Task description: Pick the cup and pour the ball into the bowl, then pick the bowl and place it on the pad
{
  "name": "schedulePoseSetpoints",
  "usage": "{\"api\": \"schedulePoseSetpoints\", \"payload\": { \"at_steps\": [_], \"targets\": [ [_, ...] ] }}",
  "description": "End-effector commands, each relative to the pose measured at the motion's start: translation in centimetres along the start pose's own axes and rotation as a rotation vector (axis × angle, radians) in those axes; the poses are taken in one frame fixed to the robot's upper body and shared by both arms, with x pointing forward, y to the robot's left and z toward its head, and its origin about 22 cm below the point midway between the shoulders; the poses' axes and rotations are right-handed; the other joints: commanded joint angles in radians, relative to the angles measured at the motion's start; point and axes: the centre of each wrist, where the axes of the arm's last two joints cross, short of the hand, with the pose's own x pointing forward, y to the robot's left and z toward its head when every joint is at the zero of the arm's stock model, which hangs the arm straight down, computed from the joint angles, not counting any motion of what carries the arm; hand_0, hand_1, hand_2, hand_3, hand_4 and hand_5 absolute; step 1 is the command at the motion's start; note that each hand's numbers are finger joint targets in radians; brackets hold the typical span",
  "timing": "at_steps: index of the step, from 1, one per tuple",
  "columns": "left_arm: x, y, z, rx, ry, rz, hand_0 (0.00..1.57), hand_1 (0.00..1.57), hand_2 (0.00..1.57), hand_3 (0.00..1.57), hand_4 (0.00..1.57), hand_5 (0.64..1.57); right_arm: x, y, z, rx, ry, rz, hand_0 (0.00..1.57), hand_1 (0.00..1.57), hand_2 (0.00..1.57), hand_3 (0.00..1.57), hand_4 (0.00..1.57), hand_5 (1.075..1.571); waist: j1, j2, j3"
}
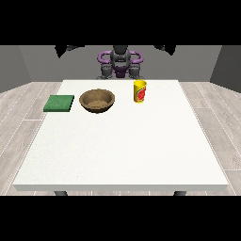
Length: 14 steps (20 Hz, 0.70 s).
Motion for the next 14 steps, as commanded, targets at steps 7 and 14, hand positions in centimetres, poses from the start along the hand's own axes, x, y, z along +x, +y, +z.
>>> {"api": "schedulePoseSetpoints", "payload": {
  "at_steps": [7, 14],
  "targets": [
    [-5.9, -0.1, -0.3, 0.022, -0.137, -0.028, 0.0, 0.0, 0.0, 0.0, 0.0, 1.525, -1.3, -0.8, -0.9, 0.042, -0.118, -0.005, 0.0, 0.0, 0.0, 0.0, 0.0, 1.571, -0.038, 0.166, -0.0005],
    [-11.3, -5.6, 0.0, 0.048, -0.163, -0.041, 0.0, 0.0, 0.0, 0.0, 0.0, 1.517, 0.0, 0.0, -2.9, 0.072, -0.155, 0.024, 0.0, 0.0, 0.0, 0.0, 0.0, 1.571, -0.081, 0.227, -0.0008]
  ]
}}
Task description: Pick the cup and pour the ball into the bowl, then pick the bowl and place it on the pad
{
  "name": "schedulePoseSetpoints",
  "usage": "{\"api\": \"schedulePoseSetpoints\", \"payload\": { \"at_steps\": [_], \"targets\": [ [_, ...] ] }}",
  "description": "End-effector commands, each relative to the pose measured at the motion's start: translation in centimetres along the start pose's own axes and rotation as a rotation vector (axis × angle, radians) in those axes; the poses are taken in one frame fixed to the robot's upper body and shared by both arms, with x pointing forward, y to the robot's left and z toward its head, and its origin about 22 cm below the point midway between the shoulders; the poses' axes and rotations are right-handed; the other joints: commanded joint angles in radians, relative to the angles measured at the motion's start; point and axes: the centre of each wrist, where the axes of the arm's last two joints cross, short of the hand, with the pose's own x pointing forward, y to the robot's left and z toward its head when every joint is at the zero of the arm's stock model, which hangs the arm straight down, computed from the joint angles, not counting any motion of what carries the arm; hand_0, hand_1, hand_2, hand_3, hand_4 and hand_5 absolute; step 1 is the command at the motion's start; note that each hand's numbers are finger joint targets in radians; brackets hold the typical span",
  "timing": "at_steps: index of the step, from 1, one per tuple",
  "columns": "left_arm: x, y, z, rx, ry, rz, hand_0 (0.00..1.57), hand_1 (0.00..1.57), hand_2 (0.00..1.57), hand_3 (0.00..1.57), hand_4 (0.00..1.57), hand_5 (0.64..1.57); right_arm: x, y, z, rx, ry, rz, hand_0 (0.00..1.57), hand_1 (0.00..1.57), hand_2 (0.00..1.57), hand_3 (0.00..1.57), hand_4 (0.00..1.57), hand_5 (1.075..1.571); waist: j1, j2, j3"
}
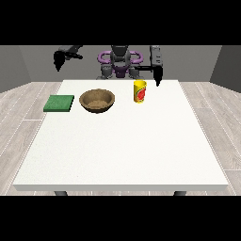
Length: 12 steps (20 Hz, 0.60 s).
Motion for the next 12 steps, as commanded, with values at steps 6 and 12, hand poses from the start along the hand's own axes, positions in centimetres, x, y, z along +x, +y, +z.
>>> {"api": "schedulePoseSetpoints", "payload": {
  "at_steps": [6, 12],
  "targets": [
    [-5.5, -0.8, -0.6, 0.038, -0.035, -0.034, 0.0, 0.0, 0.0, 0.0, 0.0, 1.517, 0.1, -1.4, -1.0, 0.018, -0.039, -0.015, 0.0, 0.0, 0.0, 0.0, 0.0, 1.57, -0.033, 0.057, -0.0002],
    [-6.2, -2.1, -2.5, 0.026, -0.029, -0.034, 0.0, 0.0, 0.0, 0.0, 0.0, 1.52, -3.1, 1.9, -0.6, 0.01, -0.05, -0.023, 0.0, 0.0, 0.0, 0.0, 0.0, 1.571, -0.023, 0.079, -0.0001]
  ]
}}
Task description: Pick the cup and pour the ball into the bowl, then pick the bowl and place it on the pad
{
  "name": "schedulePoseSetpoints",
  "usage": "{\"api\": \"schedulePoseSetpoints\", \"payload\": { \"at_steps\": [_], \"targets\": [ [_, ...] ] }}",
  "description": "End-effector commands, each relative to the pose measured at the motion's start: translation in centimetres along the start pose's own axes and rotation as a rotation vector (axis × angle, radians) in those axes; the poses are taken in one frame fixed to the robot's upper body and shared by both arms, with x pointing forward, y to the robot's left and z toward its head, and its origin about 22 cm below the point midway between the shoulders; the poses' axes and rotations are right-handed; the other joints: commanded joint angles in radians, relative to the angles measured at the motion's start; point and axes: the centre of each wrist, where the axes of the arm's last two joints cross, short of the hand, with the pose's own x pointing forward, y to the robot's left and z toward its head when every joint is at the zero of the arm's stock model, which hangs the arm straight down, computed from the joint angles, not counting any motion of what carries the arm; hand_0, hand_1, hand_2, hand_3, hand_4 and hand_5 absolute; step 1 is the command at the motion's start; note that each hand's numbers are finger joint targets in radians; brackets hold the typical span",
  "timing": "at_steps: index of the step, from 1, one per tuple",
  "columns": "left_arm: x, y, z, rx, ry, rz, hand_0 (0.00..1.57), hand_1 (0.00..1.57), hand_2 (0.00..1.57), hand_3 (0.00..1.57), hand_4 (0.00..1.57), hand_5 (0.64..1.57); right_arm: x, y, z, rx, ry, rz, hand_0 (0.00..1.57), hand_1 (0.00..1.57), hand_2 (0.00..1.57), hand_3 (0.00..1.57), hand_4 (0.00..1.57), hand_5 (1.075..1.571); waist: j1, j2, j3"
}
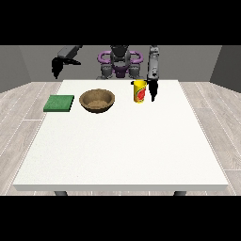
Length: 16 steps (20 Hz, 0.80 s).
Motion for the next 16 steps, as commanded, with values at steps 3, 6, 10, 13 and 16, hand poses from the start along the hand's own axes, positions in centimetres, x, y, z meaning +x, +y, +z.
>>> {"api": "schedulePoseSetpoints", "payload": {
  "at_steps": [3, 6, 10, 13, 16],
  "targets": [
    [-2.2, 1.0, -0.2, 0.048, -0.038, -0.028, 0.0, 0.0, 0.0, 0.0, 0.0, 1.521, 0.4, 0.8, 0.0, 0.044, -0.028, 0.006, 0.0, 0.0, 0.0, 0.0, 0.0, 1.571, -0.048, 0.041, -0.0003],
    [-2.2, -0.1, -0.2, -0.015, 0.032, -0.008, 0.0, 0.0, 0.0, 0.0, 0.0, 1.523, -2.7, -0.5, 1.1, -0.029, 0.009, 0.005, 0.0, 0.0, 0.0, 0.0, 0.0, 1.571, 0.012, 0.008, 0.0005],
    [-2.1, -2.2, -1.9, 0.012, -0.01, -0.037, 0.0, 0.0, 0.0, 0.0, 0.0, 1.559, -0.3, -0.7, -1.8, 0.006, -0.039, 0.002, 0.0, 0.0, 0.0, 0.0, 0.0, 1.571, -0.025, 0.044, 0.0001],
    [-3.8, -0.5, 2.6, -0.015, -0.066, -0.308, 1.25, 1.25, 1.57, 1.57, 1.33, 1.287, 0.2, -0.8, -1.7, 0.009, -0.039, -0.006, 0.0, 0.0, 0.0, 0.0, 0.0, 1.57, -0.047, 0.043, 0.0004],
    [-3.8, -2.0, 2.1, 0.061, -0.102, -0.348, 1.32, 1.32, 1.57, 1.57, 1.45, 1.245, 2.1, -0.5, -2.9, 0.08, -0.11, 0.013, 0.0, 0.0, 0.0, 0.0, 0.0, 1.57, -0.115, 0.124, -0.0008]
  ]
}}
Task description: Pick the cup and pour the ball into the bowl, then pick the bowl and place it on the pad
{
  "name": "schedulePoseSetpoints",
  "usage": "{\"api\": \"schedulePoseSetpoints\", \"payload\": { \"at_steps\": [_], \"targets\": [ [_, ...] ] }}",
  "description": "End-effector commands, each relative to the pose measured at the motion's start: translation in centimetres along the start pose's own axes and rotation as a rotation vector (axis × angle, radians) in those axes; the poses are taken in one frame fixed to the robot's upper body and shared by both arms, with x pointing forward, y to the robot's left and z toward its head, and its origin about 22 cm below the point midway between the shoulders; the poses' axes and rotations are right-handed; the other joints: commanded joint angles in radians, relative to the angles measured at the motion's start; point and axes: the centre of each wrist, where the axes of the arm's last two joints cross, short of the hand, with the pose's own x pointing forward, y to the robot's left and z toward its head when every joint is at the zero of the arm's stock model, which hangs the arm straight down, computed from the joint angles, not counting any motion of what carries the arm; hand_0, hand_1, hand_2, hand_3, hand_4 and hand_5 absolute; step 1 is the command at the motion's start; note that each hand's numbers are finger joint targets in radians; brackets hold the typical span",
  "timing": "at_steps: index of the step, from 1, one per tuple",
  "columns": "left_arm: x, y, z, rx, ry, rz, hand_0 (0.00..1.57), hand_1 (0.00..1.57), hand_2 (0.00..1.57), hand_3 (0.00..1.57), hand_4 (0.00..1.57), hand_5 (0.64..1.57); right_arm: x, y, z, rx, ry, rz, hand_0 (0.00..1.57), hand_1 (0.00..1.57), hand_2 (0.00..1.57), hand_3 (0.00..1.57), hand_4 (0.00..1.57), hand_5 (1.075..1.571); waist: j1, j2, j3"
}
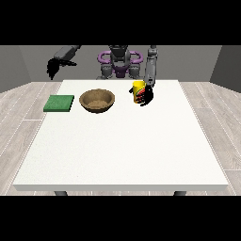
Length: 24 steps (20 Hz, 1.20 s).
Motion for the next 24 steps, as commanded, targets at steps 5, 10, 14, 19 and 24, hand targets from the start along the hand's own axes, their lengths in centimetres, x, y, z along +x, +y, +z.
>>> {"api": "schedulePoseSetpoints", "payload": {
  "at_steps": [5, 10, 14, 19, 24],
  "targets": [
    [-0.2, -1.9, 1.8, -0.035, 0.069, -0.156, 1.33, 1.33, 1.57, 1.57, 1.5, 1.245, -0.3, -2.0, 1.2, -0.001, 0.086, 0.028, 0.0, 0.0, 0.0, 0.0, 0.0, 1.57, -0.007, -0.057, -0.0202],
    [0.5, 4.2, -3.9, -0.137, 0.092, -0.425, 1.38, 1.38, 1.57, 1.57, 1.57, 1.341, -2.8, -1.6, 2.9, -0.094, 0.245, -0.004, 0.0, 0.0, 0.0, 0.0, 0.0, 1.569, 0.07, -0.23, -0.0169],
    [2.5, 8.8, -9.5, -0.168, 0.133, -0.62, 1.45, 1.45, 1.57, 1.57, 1.57, 1.291, -3.9, -3.2, 5.4, -0.092, 0.3, -0.008, 0.0, 0.0, 0.0, 0.0, 0.0, 1.569, 0.078, -0.291, -0.0158],
    [5.6, 2.3, -12.7, -0.216, 0.09, -0.729, 1.49, 1.49, 1.57, 1.57, 1.57, 1.274, -4.5, -5.1, 5.9, -0.099, 0.266, -0.013, 0.0, 0.0, 0.0, 0.0, 0.0, 1.569, 0.092, -0.263, -0.0177],
    [5.8, 2.7, -12.4, -0.248, 0.108, -0.761, 1.49, 1.49, 1.57, 1.57, 1.57, 1.273, -4.6, -5.4, 6.3, -0.114, 0.272, -0.014, 0.0, 0.0, 0.0, 0.0, 0.0, 1.568, 0.098, -0.269, -0.02]
  ]
}}
